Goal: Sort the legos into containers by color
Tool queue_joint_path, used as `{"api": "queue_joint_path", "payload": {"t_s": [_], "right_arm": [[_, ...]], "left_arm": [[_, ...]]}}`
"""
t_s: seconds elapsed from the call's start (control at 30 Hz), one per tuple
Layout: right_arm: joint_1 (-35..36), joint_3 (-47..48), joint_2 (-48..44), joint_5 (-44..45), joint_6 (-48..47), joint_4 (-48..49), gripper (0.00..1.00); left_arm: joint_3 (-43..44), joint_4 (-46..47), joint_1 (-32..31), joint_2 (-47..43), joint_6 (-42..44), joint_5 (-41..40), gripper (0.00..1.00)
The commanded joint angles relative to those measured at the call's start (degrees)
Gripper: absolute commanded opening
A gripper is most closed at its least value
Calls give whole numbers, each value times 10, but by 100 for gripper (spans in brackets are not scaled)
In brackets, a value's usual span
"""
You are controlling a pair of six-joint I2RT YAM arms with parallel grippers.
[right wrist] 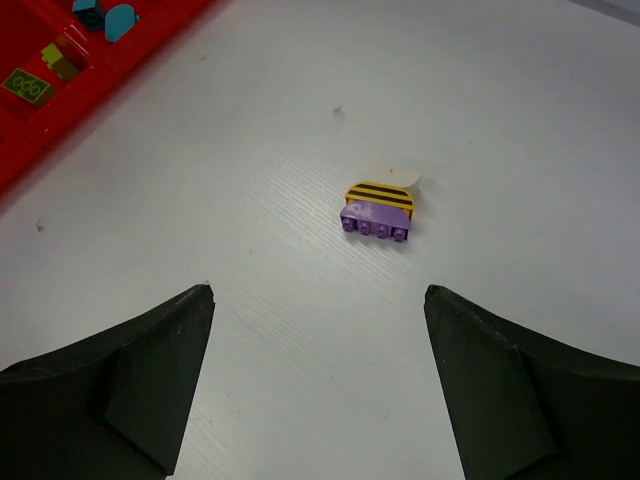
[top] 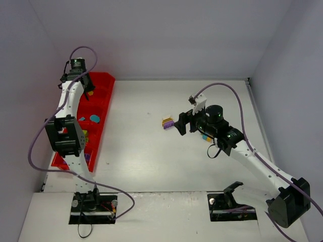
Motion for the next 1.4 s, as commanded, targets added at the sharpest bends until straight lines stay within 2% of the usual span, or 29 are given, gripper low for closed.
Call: {"api": "queue_joint_path", "payload": {"t_s": [0.0,0.1,0.27,0.53,0.63,0.8,0.93,1.17,1.37], "right_arm": [[-3,4,-6,11,18,25,83],[-3,3,0,16,24,21,83],[-3,6,3,52,32,8,83],[-3,24,54,81,44,-9,83],[-1,44,94,86,58,-9,87],[8,91,182,126,74,-3,91],[16,149,256,167,88,-1,94],[28,222,375,231,104,-3,99],[42,268,442,246,106,-6,100]], "left_arm": [[84,43,6,35,24,-38,4],[144,35,11,90,31,-47,6],[188,22,15,149,24,-42,17],[161,24,14,131,-4,-25,55],[135,28,13,100,-15,-8,63],[98,7,5,23,-51,28,66],[45,-22,-21,-59,-78,96,66],[-162,-13,-93,-206,-91,140,66],[-272,-33,-123,-314,-106,168,66]]}}
